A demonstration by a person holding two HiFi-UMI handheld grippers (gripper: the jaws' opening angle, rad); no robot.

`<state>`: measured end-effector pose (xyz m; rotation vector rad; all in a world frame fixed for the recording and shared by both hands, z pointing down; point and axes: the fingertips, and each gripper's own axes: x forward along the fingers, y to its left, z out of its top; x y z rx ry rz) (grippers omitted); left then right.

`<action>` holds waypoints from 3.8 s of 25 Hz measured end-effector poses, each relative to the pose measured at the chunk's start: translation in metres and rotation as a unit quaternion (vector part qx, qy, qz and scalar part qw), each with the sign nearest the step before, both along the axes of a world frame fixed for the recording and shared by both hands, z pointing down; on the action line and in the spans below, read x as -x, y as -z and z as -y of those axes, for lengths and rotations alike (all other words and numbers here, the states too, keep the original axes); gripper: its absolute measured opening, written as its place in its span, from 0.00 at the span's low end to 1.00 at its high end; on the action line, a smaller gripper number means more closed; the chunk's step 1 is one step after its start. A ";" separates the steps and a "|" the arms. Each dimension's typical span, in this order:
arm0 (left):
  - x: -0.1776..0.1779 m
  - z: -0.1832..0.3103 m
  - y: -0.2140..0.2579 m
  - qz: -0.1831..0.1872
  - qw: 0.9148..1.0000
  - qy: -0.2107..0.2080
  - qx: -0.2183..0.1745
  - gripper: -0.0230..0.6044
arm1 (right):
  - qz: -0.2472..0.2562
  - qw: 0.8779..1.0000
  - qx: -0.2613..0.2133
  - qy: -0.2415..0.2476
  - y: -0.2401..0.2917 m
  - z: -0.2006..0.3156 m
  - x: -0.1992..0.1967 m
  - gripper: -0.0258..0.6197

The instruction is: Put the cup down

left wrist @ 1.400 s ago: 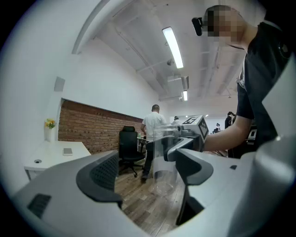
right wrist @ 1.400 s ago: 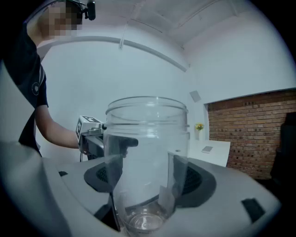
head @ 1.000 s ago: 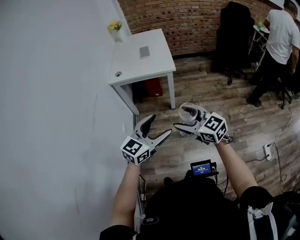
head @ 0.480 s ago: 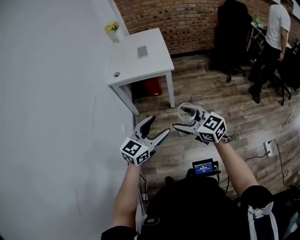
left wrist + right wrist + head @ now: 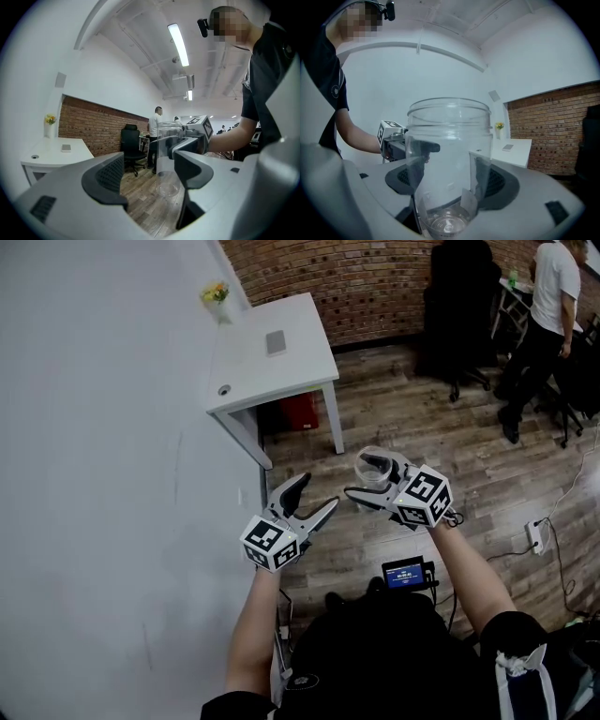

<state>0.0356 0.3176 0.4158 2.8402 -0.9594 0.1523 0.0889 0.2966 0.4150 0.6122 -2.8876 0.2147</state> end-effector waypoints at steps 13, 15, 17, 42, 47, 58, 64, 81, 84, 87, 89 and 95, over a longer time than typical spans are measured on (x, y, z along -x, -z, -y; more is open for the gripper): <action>-0.023 0.030 -0.006 0.034 0.999 0.021 0.004 0.58 | 0.013 1.000 0.006 0.010 -0.006 0.031 -0.036 0.59; -0.021 0.037 -0.009 0.031 0.999 0.025 0.005 0.58 | 0.014 1.000 0.010 0.004 -0.010 0.039 -0.039 0.59; -0.020 0.044 -0.015 0.029 0.999 0.024 0.008 0.58 | 0.014 1.000 0.018 -0.001 -0.017 0.046 -0.040 0.59; 0.111 0.294 -0.052 -0.028 0.999 0.018 0.010 0.58 | -0.015 0.999 0.034 -0.028 -0.029 0.290 0.087 0.59; 0.125 0.315 -0.058 -0.028 0.999 0.014 0.017 0.58 | -0.013 0.999 0.037 -0.029 -0.031 0.309 0.107 0.59; 0.147 0.337 -0.067 -0.022 0.999 0.013 0.029 0.58 | -0.005 0.998 0.054 -0.038 -0.042 0.337 0.124 0.59; 0.145 0.344 -0.070 -0.021 0.999 0.010 0.032 0.58 | 0.004 0.997 0.061 -0.045 -0.045 0.347 0.125 0.59; 0.141 0.440 -0.094 0.000 0.999 0.019 0.049 0.58 | 0.009 0.997 0.072 -0.004 -0.069 0.447 0.141 0.59; 0.137 0.468 -0.093 -0.002 0.998 0.029 0.052 0.58 | 0.012 0.997 0.080 0.000 -0.070 0.479 0.137 0.59; 0.139 0.501 -0.087 0.002 0.998 0.040 0.053 0.58 | 0.016 0.997 0.080 0.008 -0.061 0.514 0.137 0.59; 0.142 0.531 -0.084 0.003 0.997 0.047 0.053 0.58 | 0.018 0.996 0.083 0.015 -0.059 0.543 0.140 0.59; 0.159 0.632 -0.093 -0.003 0.998 0.046 0.053 0.58 | 0.018 0.994 0.093 0.050 -0.072 0.638 0.172 0.59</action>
